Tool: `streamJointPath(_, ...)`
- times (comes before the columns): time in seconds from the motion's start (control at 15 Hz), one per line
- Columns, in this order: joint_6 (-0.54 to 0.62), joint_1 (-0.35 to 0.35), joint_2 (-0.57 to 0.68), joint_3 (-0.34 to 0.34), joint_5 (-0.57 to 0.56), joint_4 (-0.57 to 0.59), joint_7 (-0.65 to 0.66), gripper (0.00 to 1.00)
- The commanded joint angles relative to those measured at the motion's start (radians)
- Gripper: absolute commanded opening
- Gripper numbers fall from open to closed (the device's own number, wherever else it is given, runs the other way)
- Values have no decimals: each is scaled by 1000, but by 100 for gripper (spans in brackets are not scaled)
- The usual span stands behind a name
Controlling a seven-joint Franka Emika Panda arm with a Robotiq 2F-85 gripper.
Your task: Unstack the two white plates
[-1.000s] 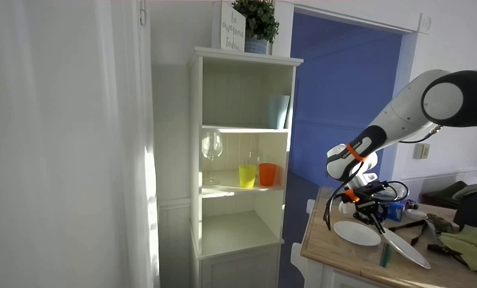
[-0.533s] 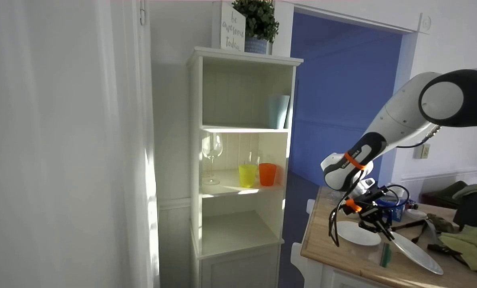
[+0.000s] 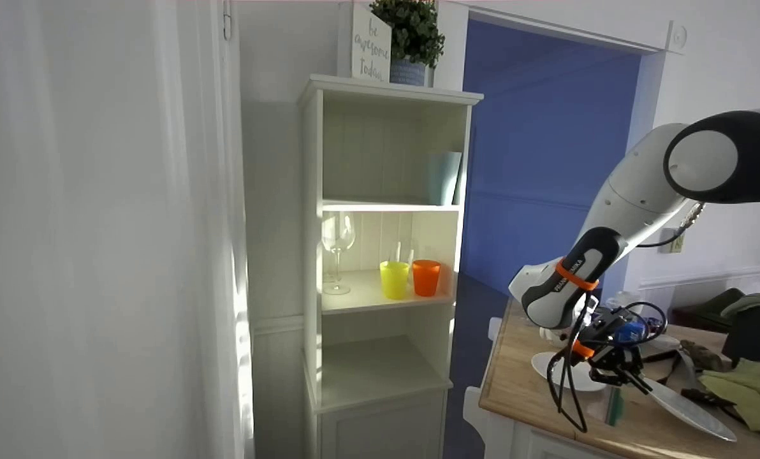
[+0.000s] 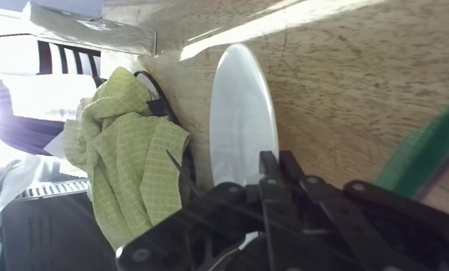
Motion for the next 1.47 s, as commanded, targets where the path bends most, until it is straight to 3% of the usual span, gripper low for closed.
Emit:
streamJointPath(0.0,3,4,-7,12,-78,-33,5,27)
streamJointPath(0.07,6,2,-7,17,-88,-35,3,36)
streamJointPath(0.2,8,0,-7,25,-100,-38,1,43)
streamJointPath(0.4,18,-5,-13,36,-110,-45,-9,65)
streamJointPath(0.6,42,-11,-26,46,-105,-50,-31,72)
streamJointPath(0.67,59,-15,-44,50,-98,-58,-49,85)
streamJointPath(0.8,108,-26,-103,57,-80,-85,-95,100)
streamJointPath(1.4,355,-75,-577,53,-73,-353,-322,100)
